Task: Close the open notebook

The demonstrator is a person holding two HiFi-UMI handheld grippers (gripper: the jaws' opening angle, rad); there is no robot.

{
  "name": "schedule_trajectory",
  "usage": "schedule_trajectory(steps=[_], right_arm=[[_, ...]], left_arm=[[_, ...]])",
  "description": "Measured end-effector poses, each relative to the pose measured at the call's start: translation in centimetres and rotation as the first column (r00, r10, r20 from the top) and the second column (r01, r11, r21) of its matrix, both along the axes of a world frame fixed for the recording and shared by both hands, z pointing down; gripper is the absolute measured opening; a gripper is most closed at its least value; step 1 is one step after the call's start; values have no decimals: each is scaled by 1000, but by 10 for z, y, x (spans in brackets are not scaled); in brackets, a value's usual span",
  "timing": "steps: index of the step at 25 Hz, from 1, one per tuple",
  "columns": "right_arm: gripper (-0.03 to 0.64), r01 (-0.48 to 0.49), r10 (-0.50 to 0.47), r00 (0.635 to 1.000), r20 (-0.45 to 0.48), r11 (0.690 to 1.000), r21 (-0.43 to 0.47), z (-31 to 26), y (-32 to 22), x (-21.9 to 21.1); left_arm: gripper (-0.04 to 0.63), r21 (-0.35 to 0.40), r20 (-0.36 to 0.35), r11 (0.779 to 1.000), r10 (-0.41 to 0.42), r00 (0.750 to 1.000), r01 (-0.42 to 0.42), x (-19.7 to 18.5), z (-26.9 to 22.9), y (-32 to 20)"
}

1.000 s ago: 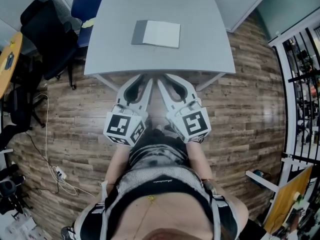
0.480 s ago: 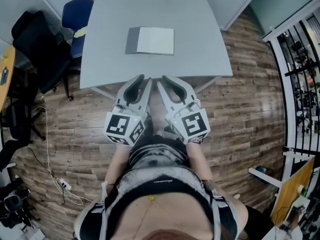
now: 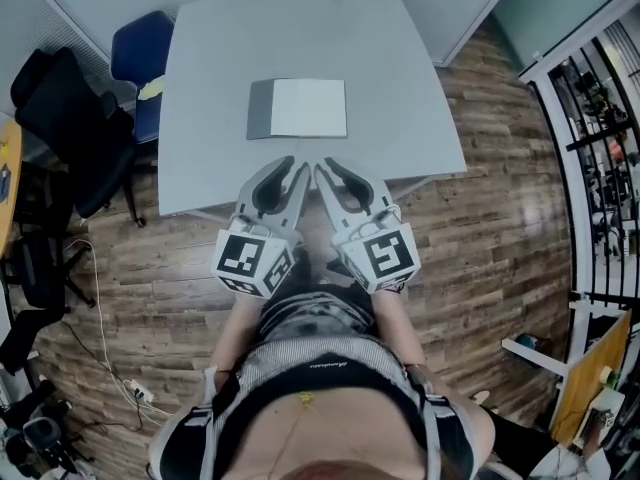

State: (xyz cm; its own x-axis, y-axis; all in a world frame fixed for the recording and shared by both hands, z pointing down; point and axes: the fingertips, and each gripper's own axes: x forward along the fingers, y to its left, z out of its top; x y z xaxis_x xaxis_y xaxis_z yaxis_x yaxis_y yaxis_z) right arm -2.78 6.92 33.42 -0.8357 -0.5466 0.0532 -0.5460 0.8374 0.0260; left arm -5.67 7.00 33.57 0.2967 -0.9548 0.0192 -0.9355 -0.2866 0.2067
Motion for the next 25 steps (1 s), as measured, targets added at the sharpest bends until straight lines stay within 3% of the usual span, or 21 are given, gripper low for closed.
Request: schedule_trajectory(steps=[25], right_arm=[[60, -75, 75, 997, 11, 997, -14, 6, -79, -54]], left_arm=[[66, -9, -8, 997, 83, 997, -83, -54, 8, -75]])
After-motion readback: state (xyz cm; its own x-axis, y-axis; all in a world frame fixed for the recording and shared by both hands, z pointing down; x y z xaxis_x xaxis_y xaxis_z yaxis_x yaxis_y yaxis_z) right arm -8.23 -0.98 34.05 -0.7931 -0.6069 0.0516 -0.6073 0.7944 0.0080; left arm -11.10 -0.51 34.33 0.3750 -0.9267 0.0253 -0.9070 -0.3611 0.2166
